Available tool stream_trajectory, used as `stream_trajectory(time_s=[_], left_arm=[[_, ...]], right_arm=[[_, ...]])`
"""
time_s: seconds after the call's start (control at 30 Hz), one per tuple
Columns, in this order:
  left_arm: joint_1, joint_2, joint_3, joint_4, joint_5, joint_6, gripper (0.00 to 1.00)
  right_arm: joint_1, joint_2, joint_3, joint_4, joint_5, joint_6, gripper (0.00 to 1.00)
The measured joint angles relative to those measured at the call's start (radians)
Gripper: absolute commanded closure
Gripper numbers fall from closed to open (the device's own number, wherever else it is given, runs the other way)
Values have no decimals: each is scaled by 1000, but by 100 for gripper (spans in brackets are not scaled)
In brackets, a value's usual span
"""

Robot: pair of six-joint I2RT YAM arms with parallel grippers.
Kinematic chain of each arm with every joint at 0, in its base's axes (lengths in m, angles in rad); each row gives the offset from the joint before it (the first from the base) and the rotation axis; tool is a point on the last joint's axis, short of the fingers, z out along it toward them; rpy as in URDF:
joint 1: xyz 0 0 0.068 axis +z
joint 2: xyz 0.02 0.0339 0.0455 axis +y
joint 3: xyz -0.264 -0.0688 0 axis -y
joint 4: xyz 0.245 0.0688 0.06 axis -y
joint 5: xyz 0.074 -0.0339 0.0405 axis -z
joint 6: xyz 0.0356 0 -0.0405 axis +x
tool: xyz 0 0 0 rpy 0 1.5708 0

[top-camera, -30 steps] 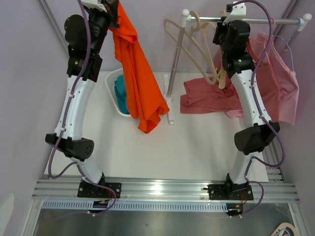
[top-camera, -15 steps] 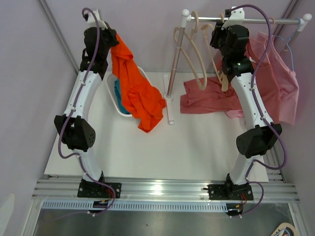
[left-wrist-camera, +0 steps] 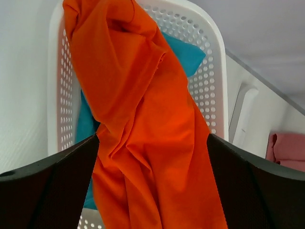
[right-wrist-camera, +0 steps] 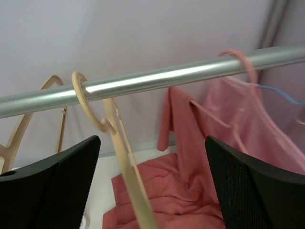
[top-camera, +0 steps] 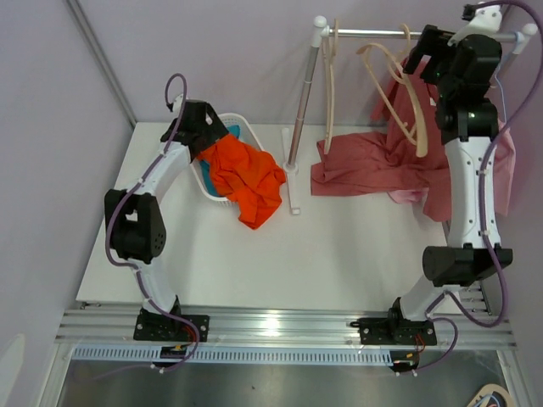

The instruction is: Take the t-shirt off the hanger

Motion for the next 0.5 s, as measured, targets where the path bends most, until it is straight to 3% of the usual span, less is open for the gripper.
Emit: stream_trajectory(time_s=[0.27, 0.37, 0.5], left_arm=[[-109, -105, -17, -7, -104, 31, 1], [-179, -179, -11, 12, -146, 76, 1], [-242, -263, 6, 50, -179, 137, 1]], right_arm=[[-176, -158, -42, -43, 49, 20, 4], [-230, -165, -64, -63, 39, 23, 0], [-271, -139, -73, -85, -13, 17, 5]])
